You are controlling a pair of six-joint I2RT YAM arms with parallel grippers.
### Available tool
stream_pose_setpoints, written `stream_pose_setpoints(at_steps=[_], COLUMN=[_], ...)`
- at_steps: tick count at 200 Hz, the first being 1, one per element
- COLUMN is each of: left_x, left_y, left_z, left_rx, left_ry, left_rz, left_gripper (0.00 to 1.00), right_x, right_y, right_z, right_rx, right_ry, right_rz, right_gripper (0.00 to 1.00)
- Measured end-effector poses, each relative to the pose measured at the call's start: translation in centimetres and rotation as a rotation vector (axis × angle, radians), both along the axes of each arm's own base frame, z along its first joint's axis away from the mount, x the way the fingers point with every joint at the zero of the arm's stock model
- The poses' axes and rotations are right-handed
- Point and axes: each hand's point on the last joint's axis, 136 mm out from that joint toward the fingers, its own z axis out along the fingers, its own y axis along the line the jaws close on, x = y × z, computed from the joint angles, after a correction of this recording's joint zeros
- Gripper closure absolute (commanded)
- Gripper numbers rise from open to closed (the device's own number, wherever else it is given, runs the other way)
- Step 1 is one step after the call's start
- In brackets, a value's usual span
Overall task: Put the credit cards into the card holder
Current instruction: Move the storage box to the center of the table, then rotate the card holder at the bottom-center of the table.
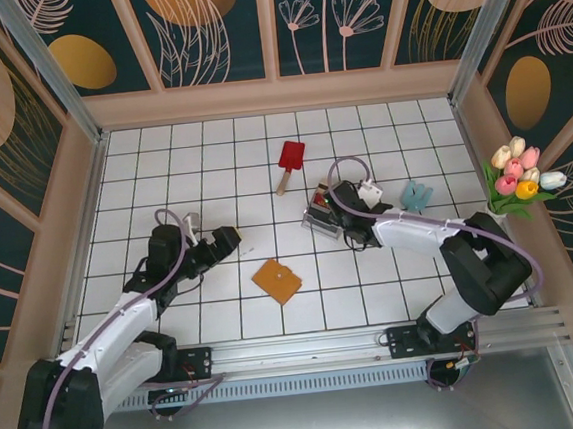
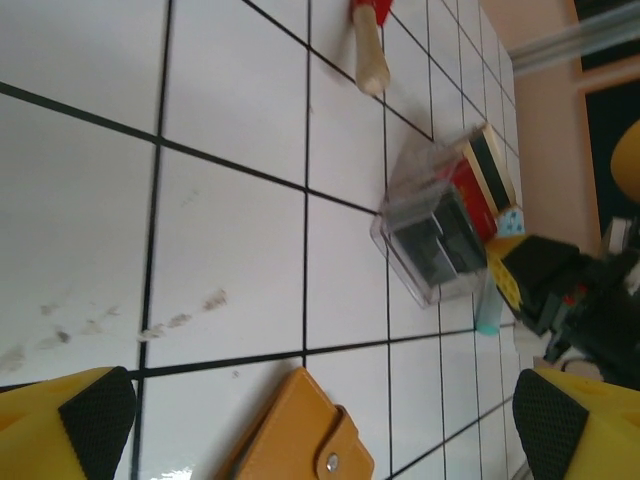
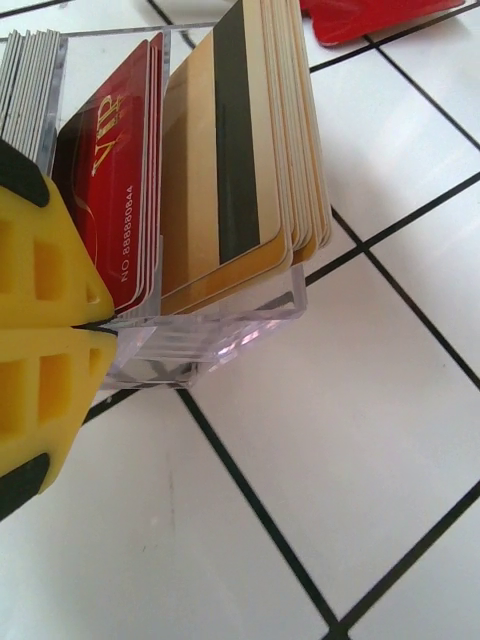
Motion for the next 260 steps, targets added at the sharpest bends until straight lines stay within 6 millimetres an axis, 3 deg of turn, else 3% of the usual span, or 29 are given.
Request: stream_pose_setpoints(at_steps=[25, 36, 49, 70, 92, 112, 149, 180, 200, 225, 240, 260], left_x=[-0.9, -1.1, -1.2, -1.1, -0.9, -0.6, 0.0, 0.7, 0.9, 0.3, -0.7, -2.3], left_y=[-1.4, -1.8, -1.9, -1.7, -1.0, -0.4, -0.5, 0.2, 0.7, -0.2, -0.7, -0.7], left_z=[-0.8, -1.1, -1.1, -0.9, -0.3, 0.4, 0.8, 1.1, 1.3, 2.1, 1.6, -0.3], left_rx=[0.020, 0.029, 0.036, 0.051, 0.089, 0.116, 0.128, 0.158, 0.160, 0.083, 0.024, -0.012], left_ry=[0.020, 0.024, 0.019, 0.000, -0.049, -0.089, -0.092, -0.091, -0.089, -0.109, -0.091, -0.023], left_rz=[-0.054, -0.066, -0.071, -0.060, -0.041, -0.018, -0.011, 0.040, 0.075, 0.040, 0.016, 0.000], left_gripper=[0.02, 0.02, 0.03, 0.02, 0.02, 0.02, 0.01, 0.01, 0.01, 0.03, 0.09, 0.14], right_x=[1.0, 1.2, 1.2, 1.0, 0.6, -0.2, -2.2, -4.9, -6.6, -8.4, -9.4, -10.7], right_y=[1.0, 1.4, 1.7, 2.1, 2.5, 2.5, 2.8, 5.4, 7.6, 10.6, 12.3, 14.0], right_z=[0.1, 0.0, -0.1, 0.2, 2.1, 4.7, 9.0, 9.9, 9.3, 8.1, 6.3, 3.1], right_rx=[0.022, 0.029, 0.029, 0.022, 0.034, 0.050, 0.080, 0.125, 0.142, 0.168, 0.173, 0.155], right_ry=[-0.012, -0.010, -0.003, -0.004, -0.044, -0.098, -0.202, -0.238, -0.230, -0.202, -0.152, -0.054], right_rz=[0.006, 0.020, 0.041, 0.075, 0.119, 0.166, 0.270, 0.455, 0.589, 0.751, 0.842, 0.932], right_gripper=[0.92, 0.77, 0.72, 0.55, 0.38, 0.30, 0.29, 0.30, 0.34, 0.43, 0.51, 0.52])
